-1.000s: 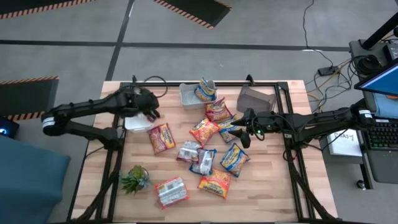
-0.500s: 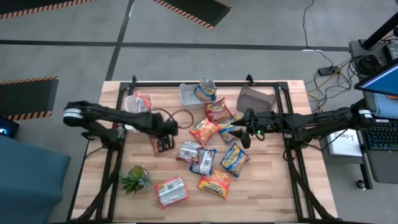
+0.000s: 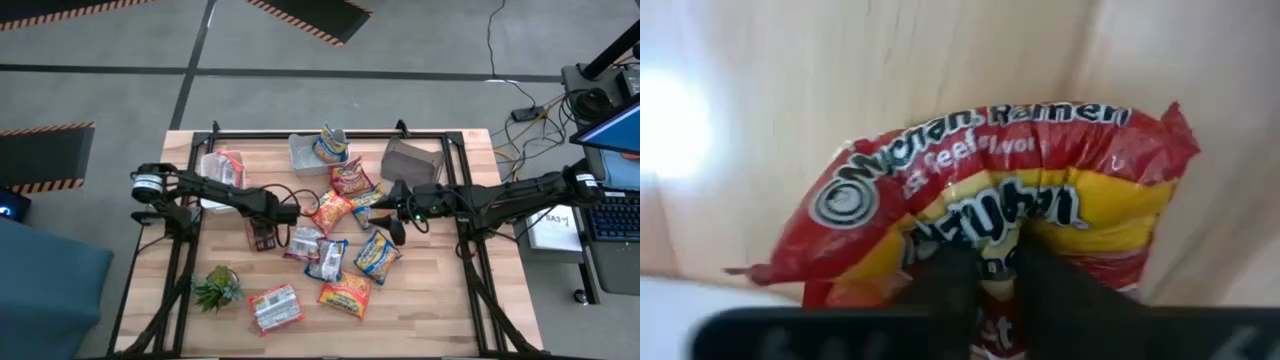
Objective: Sort Maruchan noodles
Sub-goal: Put the top left red noodle pack into the black bin
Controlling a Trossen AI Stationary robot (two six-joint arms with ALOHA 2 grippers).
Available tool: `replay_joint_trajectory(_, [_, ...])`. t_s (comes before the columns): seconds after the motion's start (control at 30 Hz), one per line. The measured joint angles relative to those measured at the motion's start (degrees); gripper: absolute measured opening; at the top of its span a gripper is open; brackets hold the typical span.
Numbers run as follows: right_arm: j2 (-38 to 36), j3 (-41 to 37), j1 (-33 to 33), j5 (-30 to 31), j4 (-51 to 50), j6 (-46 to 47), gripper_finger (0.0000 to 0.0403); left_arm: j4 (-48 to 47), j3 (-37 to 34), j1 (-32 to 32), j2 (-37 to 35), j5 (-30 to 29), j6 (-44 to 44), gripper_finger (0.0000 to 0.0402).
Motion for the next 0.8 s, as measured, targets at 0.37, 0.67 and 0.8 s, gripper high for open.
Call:
replay_joint_trajectory(0.37, [-0.81, -0.09, 6.65, -0.08, -4.92, 0.65, 0.0228, 22.91, 6.95, 1.15, -16.18, -6.85, 17.8, 0.0004])
replay_joint_trajectory(0.67, [-5.27, -0.33, 18.81, 0.53, -2.18, -5.14, 0.0228, 78.69, 5.22, 10.27, -10.33, -1.85, 30.46, 0.0002])
replay_joint_trajectory(0.8, [-9.15, -0.33, 23.25, 0.52, 1.01, -11.43, 0.0228, 88.45, 9.24, 14.02, 0.31, 2.31, 26.9, 0.0002])
